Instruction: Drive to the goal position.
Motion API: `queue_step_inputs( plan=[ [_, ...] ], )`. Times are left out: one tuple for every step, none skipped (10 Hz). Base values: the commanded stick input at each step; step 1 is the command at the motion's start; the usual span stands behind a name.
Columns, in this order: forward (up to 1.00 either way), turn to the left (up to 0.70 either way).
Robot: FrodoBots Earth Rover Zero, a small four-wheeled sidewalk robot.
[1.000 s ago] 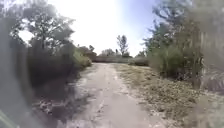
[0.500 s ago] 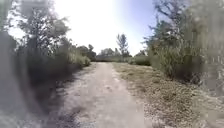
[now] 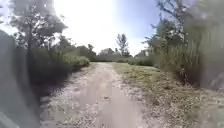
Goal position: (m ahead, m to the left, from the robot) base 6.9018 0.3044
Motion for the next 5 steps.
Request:
queue_step_inputs(
  plan=[
    [0.85, 0.0],
    [0.85, 0.0],
    [0.85, 0.0],
    [0.85, 0.0],
    [0.85, 0.0]
  ],
)
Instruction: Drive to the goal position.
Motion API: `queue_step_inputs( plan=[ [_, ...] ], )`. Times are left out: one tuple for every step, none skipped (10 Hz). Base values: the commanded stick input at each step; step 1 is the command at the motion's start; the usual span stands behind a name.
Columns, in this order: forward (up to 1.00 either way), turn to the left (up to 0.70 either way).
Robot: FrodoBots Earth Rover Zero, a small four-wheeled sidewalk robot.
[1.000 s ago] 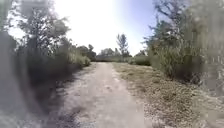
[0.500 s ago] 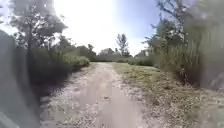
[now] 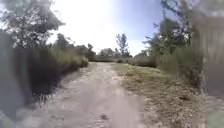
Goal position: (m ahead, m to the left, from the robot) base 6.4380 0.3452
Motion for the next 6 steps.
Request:
queue_step_inputs(
  plan=[
    [0.85, 0.0],
    [0.85, 0.0],
    [0.85, 0.0],
    [0.85, 0.0],
    [0.85, 0.0],
    [0.85, 0.0]
  ],
)
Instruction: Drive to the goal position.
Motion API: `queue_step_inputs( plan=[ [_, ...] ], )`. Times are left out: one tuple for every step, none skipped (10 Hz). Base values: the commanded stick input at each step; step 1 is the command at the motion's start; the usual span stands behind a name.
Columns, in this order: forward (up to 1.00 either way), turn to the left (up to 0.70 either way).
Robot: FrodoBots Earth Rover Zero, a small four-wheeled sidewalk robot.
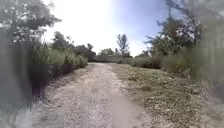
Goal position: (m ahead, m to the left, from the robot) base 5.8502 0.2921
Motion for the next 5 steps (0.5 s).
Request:
queue_step_inputs(
  plan=[
    [0.85, 0.0],
    [0.85, 0.0],
    [0.85, 0.0],
    [0.85, 0.0],
    [0.85, 0.0]
  ],
)
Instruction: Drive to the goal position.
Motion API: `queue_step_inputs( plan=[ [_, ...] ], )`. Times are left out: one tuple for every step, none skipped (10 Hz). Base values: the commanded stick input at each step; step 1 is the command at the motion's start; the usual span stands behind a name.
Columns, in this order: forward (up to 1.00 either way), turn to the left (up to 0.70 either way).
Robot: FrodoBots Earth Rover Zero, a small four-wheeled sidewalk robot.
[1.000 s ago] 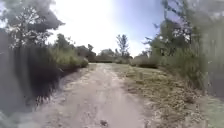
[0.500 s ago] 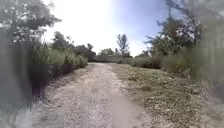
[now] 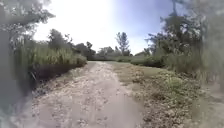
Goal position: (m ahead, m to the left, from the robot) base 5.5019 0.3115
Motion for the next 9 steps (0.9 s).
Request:
queue_step_inputs(
  plan=[
    [0.85, 0.0],
    [0.85, 0.0],
    [0.85, 0.0],
    [0.85, 0.0],
    [0.85, 0.0],
    [0.85, 0.0],
    [0.85, 0.0],
    [0.85, 0.0],
    [0.85, 0.0]
  ],
)
